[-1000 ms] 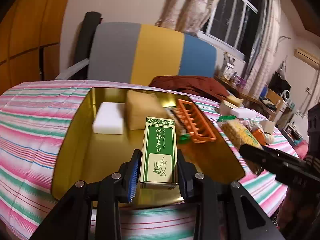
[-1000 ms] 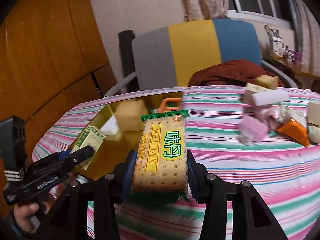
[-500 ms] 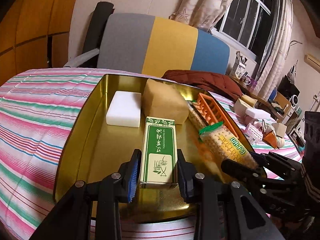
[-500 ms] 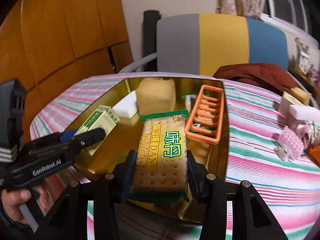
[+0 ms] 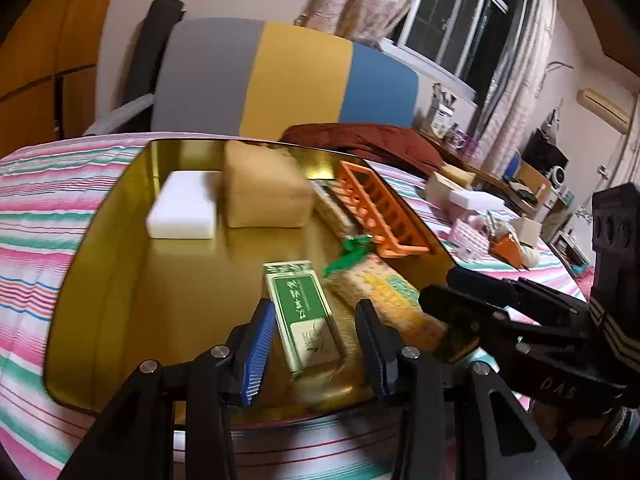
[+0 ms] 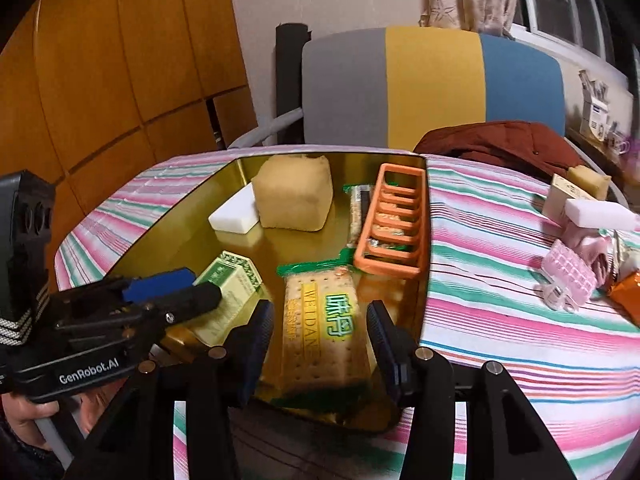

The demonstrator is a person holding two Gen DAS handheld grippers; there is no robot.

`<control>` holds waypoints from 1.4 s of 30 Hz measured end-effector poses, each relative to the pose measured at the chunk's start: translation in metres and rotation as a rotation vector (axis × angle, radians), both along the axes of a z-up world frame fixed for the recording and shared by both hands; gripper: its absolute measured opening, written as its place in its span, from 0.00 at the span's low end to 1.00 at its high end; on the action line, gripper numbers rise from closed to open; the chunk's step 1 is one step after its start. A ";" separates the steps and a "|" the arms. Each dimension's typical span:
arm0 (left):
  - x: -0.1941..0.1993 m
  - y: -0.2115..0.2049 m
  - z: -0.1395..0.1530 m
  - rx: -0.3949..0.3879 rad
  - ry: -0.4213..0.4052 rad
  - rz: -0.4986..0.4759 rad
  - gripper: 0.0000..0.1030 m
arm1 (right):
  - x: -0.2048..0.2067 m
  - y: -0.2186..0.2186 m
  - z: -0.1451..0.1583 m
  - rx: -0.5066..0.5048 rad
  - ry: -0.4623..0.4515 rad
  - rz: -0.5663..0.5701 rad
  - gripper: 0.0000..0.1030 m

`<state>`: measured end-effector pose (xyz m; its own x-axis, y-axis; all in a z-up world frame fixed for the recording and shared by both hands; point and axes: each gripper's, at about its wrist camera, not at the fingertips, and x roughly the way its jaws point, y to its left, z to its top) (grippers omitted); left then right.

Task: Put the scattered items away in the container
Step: 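Carry the green tea box and WEIDAN pack over the gold tin and lower them, then grasp the pink hair roller with the left tool while the right tool reaches the beige box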

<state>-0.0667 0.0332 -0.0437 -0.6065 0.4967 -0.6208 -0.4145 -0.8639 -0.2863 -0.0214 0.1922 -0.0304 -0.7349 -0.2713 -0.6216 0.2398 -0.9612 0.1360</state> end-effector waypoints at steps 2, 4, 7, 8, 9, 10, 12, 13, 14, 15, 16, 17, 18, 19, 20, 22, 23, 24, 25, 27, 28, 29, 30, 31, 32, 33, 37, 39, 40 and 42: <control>0.000 0.005 0.001 0.038 -0.017 -0.031 0.41 | 0.005 0.006 0.004 -0.017 0.015 -0.014 0.49; 0.001 0.012 0.002 0.061 -0.025 -0.063 0.41 | 0.010 0.011 0.009 -0.026 0.034 -0.031 0.49; 0.004 0.023 0.001 0.033 -0.014 -0.081 0.42 | 0.018 0.023 0.015 -0.042 0.057 -0.064 0.49; 0.005 0.025 0.001 0.036 -0.016 -0.085 0.42 | 0.020 0.027 0.016 -0.048 0.061 -0.075 0.50; 0.005 0.025 0.002 0.043 -0.020 -0.085 0.42 | 0.023 0.032 0.017 -0.053 0.065 -0.088 0.50; 0.005 0.024 0.002 0.045 -0.023 -0.082 0.42 | 0.024 0.036 0.018 -0.057 0.068 -0.099 0.50; 0.005 0.024 0.002 0.039 -0.026 -0.071 0.42 | 0.028 0.047 0.018 -0.067 0.068 -0.123 0.52; 0.006 0.023 0.003 0.036 -0.025 -0.066 0.42 | 0.028 0.052 0.017 -0.074 0.065 -0.136 0.52; 0.007 0.022 0.004 0.033 -0.023 -0.059 0.42 | 0.029 0.058 0.016 -0.081 0.063 -0.149 0.52; 0.009 0.020 0.006 0.032 -0.016 -0.047 0.42 | 0.030 0.063 0.015 -0.084 0.061 -0.160 0.52; 0.010 0.018 0.008 0.033 -0.008 -0.038 0.42 | 0.031 0.067 0.013 -0.084 0.058 -0.172 0.52; 0.012 0.016 0.010 0.034 0.001 -0.029 0.44 | 0.032 0.073 0.011 -0.084 0.055 -0.188 0.52; 0.014 0.014 0.013 0.036 0.012 -0.020 0.47 | 0.033 0.078 0.010 -0.086 0.053 -0.203 0.53; 0.017 0.013 0.016 0.040 0.022 -0.013 0.49 | 0.034 0.084 0.008 -0.089 0.050 -0.218 0.55; 0.019 0.012 0.019 0.042 0.029 -0.011 0.51 | 0.035 0.092 0.006 -0.089 0.046 -0.239 0.57; 0.023 0.014 0.024 0.043 0.042 -0.020 0.51 | 0.040 0.110 0.000 -0.093 0.036 -0.287 0.59; 0.025 0.017 0.026 0.040 0.048 -0.032 0.52 | 0.043 0.119 -0.002 -0.099 0.029 -0.308 0.60; 0.027 0.021 0.027 0.035 0.052 -0.045 0.52 | 0.045 0.127 -0.005 -0.106 0.021 -0.331 0.60; 0.028 0.025 0.028 0.032 0.053 -0.058 0.52 | 0.047 0.136 -0.008 -0.111 0.013 -0.354 0.60; 0.031 0.037 0.028 0.022 0.052 -0.089 0.52 | 0.052 0.153 -0.014 -0.118 0.002 -0.400 0.60; 0.032 0.043 0.029 0.016 0.052 -0.107 0.52 | 0.055 0.161 -0.016 -0.122 -0.002 -0.420 0.60; 0.034 0.048 0.029 0.008 0.053 -0.121 0.52 | 0.059 0.170 -0.017 -0.126 -0.004 -0.440 0.60; 0.035 0.055 0.030 -0.001 0.055 -0.141 0.52 | 0.062 0.178 -0.019 -0.129 -0.006 -0.463 0.60; 0.037 0.062 0.030 -0.009 0.057 -0.159 0.52 | 0.064 0.184 -0.020 -0.132 -0.007 -0.478 0.61; 0.039 0.068 0.032 -0.015 0.061 -0.174 0.52 | 0.067 0.191 -0.021 -0.135 -0.008 -0.494 0.62; 0.041 0.075 0.033 -0.022 0.066 -0.190 0.52 | 0.069 0.197 -0.022 -0.136 -0.009 -0.510 0.62; 0.043 0.110 0.041 -0.059 0.087 -0.262 0.53 | 0.076 0.224 -0.028 -0.159 -0.015 -0.573 0.63; 0.041 0.130 0.043 -0.076 0.084 -0.299 0.59 | 0.078 0.235 -0.030 -0.174 -0.017 -0.602 0.64; 0.039 0.139 0.043 -0.084 0.082 -0.313 0.59 | 0.079 0.240 -0.031 -0.179 -0.015 -0.615 0.64; 0.033 0.162 0.042 -0.118 0.070 -0.338 0.61 | 0.081 0.249 -0.031 -0.181 -0.009 -0.633 0.65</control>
